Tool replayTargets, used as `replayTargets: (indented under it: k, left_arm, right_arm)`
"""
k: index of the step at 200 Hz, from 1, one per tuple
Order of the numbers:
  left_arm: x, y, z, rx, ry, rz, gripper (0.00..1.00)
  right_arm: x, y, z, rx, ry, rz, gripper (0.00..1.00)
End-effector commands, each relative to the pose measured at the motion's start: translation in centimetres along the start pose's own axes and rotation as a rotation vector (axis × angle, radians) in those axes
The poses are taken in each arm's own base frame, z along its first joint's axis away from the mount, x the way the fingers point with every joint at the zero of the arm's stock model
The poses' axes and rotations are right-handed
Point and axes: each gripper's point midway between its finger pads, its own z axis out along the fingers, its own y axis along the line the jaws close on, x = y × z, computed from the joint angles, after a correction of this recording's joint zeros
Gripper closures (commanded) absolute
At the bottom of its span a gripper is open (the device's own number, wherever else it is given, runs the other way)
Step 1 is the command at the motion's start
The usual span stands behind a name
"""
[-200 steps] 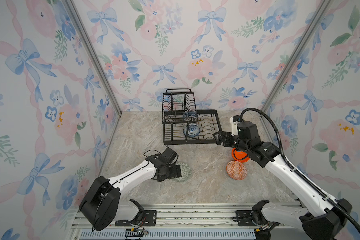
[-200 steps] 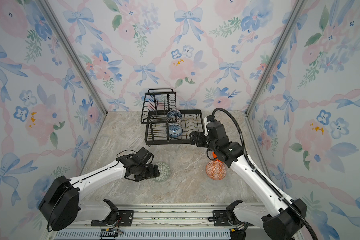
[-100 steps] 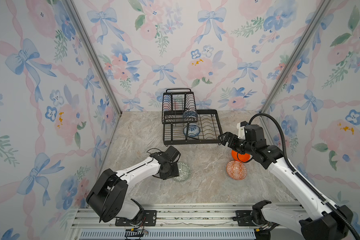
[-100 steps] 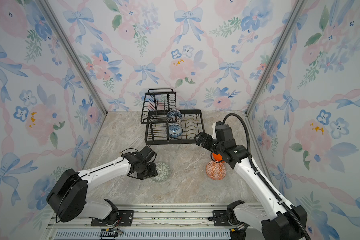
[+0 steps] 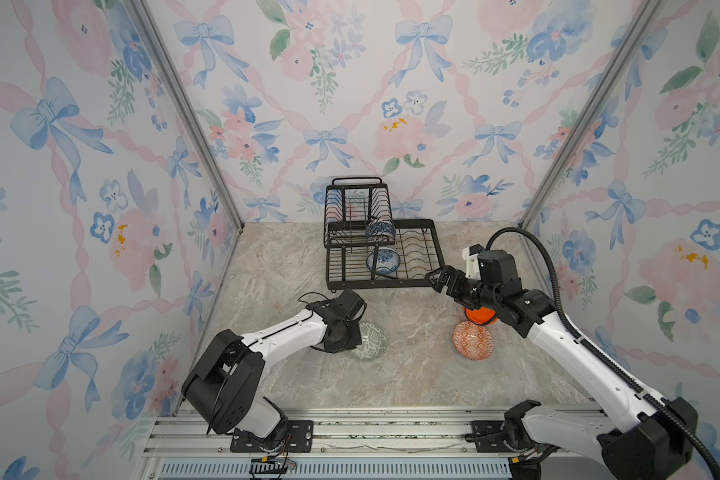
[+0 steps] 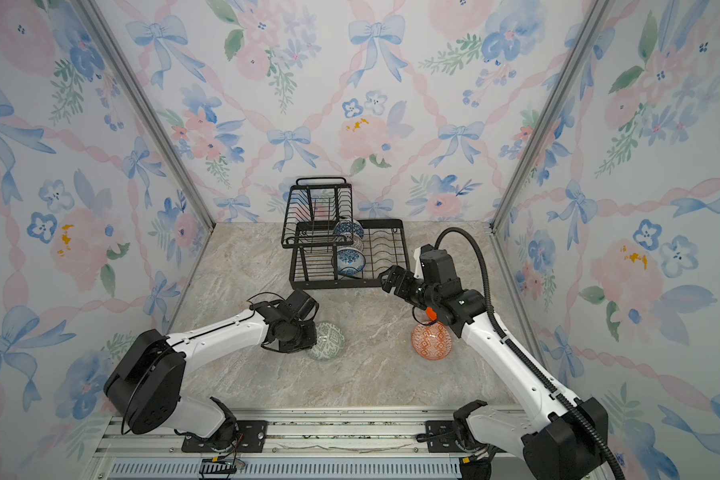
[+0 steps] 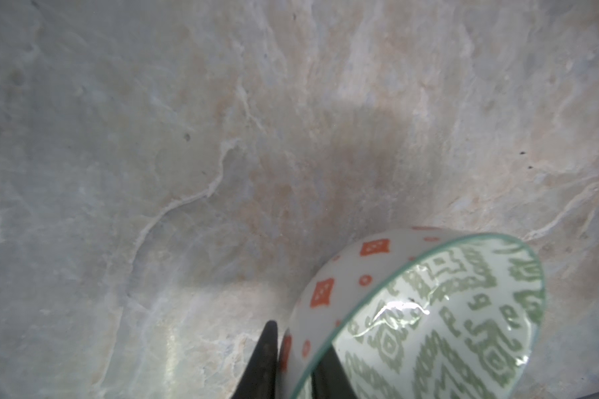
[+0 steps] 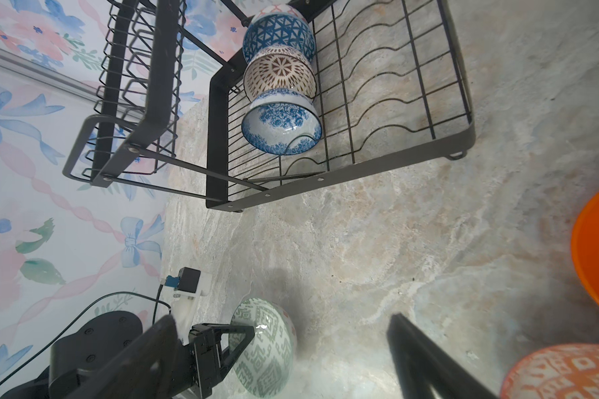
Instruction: Load the bowls into the dish rack
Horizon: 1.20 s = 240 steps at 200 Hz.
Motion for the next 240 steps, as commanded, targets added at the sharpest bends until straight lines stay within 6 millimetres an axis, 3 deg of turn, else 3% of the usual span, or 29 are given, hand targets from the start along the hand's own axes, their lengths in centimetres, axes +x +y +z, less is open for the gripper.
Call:
replayTargets:
  k: [1,66,103,119,173,240]
  left_arm:
    - [-1.9,-1.2,-0.3,0.003,-0.056,0.038,0.86]
    - [-5.6,-4.0,-2.9,0.059,-0.163,0.034,0.99]
    - [-7.0,-4.4,-4.5,0.075,-0.244,-0.015,1.0]
    - [-7.6,-4.9,-5.6,0.105,-0.287,-0.051,1.0]
    - [-8.8,-9.2,-8.8,0.235,-0.38,-0.083,1.0]
    - [-9.2,-15.0,-11.9,0.332,-0.427,-0.029,1.0]
  right_arm:
    - [-0.9,-0.4,0.2,0.039,-0.024,-0.039,0.03]
    - [-1.0,-0.1,1.0,0.046,-0.015,-0.055,0.03]
    - [0.3,0.2,1.0,0.058,0.051,-0.133,0.0]
    - [1.3,0.3,1.2,0.062,0.081,-0.154,0.04]
    - [4.3,1.5,1.4,0.057,0.165,-0.251,0.12]
    - [4.3,1.6,1.1,0.079,0.163,-0.269,0.23]
